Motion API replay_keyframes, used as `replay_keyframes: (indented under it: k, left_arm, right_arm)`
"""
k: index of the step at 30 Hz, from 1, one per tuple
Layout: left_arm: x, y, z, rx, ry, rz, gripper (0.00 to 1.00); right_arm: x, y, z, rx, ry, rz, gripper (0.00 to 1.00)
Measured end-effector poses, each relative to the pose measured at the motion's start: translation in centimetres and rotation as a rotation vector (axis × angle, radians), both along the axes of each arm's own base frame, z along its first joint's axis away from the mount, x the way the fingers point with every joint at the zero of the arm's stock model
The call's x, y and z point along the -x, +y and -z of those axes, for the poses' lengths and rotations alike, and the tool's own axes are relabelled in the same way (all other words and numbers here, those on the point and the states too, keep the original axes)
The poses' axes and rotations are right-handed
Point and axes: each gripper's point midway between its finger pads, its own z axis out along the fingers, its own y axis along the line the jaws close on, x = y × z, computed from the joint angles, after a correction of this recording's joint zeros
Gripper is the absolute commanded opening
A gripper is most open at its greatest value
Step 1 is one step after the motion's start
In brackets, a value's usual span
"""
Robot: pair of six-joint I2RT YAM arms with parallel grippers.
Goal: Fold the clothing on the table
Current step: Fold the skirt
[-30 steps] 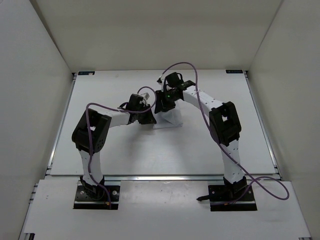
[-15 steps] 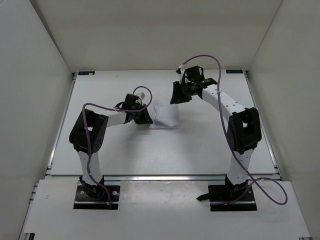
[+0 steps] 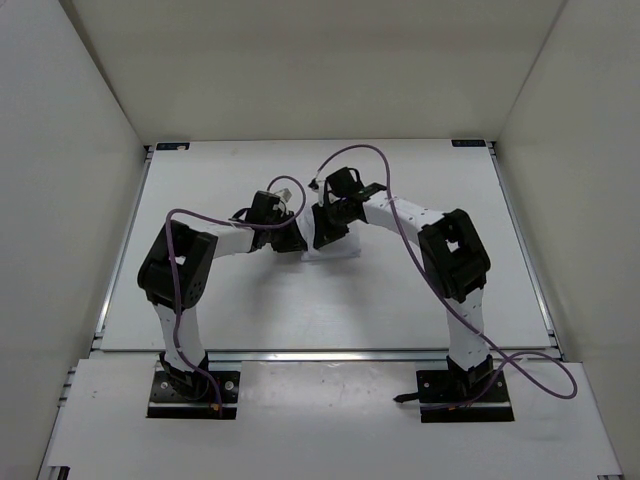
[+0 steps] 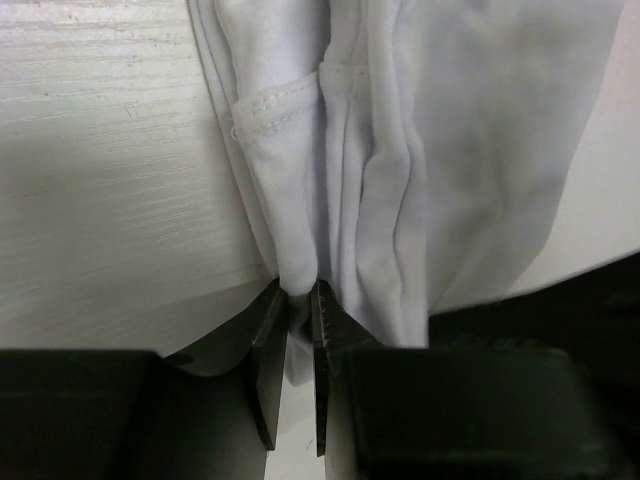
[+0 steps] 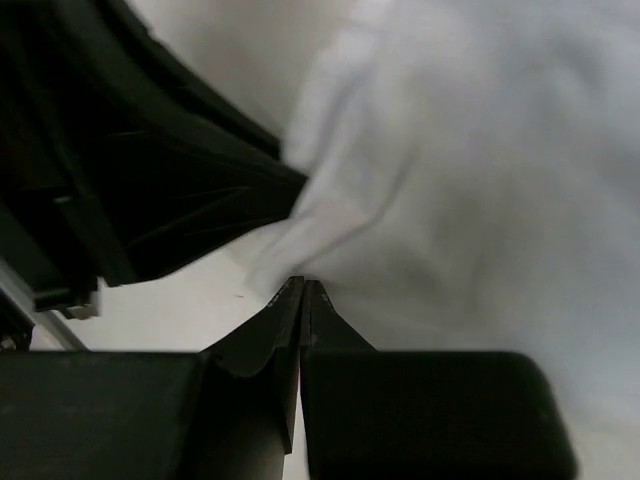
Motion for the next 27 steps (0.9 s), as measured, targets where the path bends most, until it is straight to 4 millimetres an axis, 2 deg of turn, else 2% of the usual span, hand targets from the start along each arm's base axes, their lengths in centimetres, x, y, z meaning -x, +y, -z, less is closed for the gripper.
replay_keyframes:
  k: [3,8,11,12,13,14,15,16,19,22,25,27]
  left_arm:
    - [0.0,0.1,0.0,0.014,0.002,-0.012,0.24]
    - [-0.2,0.3,-0.1,0.029,0.01,-0.025,0.27]
    - [-0.1,0.5,-0.1,0.036,0.017,-0.025,0.4]
    - [-0.1,0.7,-0.3,0.039,0.02,-0.025,0.51]
    - [-0.1,1.0,-0.6,0.039,0.023,-0.025,0.62]
    - [-0.1,1.3,-1.0,0.044,0.027,-0.027,0.75]
    - [-0.2,1.8,-1.4,0.044,0.025,-0.029,0.87]
    - [-0.2,2.4,-2.0,0.049,0.03,-0.036,0.97]
    - [-0.8,4.1,-3.8,0.041,0.026,-0.062,0.99]
    - [-1.7,5.4,-6.3,0.019,-0.031,-0.076,0.98]
    - [-2.0,5.6,-8.9,-0.03,-0.106,-0.065,0.99]
    - [-2.0,5.2,-10.3,-0.07,-0.154,-0.045,0.99]
  right_arm:
    - [1.4,1.6,0.2,-0.024,0.01,-0.05,0.0]
    - [2.5,1.8,0.9,-0.037,0.043,-0.069,0.0]
    - [2.2,1.4,0.7,-0.039,0.048,-0.058,0.02]
    - [1.8,1.2,0.4,-0.04,0.046,-0.05,0.13]
    - [1.3,1.0,0.0,-0.044,0.041,-0.037,0.3]
    - [0.7,0.6,-0.5,-0.046,0.033,-0.018,0.39]
    - [-0.1,0.0,-1.3,-0.044,0.016,0.003,0.52]
    - [-0.9,-0.7,-2.1,-0.042,-0.003,0.026,0.6]
    - [-3.5,-3.3,-5.2,-0.035,-0.087,0.101,0.71]
    - [-5.3,-7.0,-8.3,-0.023,-0.166,0.186,0.72]
    - [-5.6,-10.7,-9.5,-0.006,-0.208,0.26,0.73]
    - [-4.9,-13.3,-8.9,0.015,-0.204,0.306,0.74]
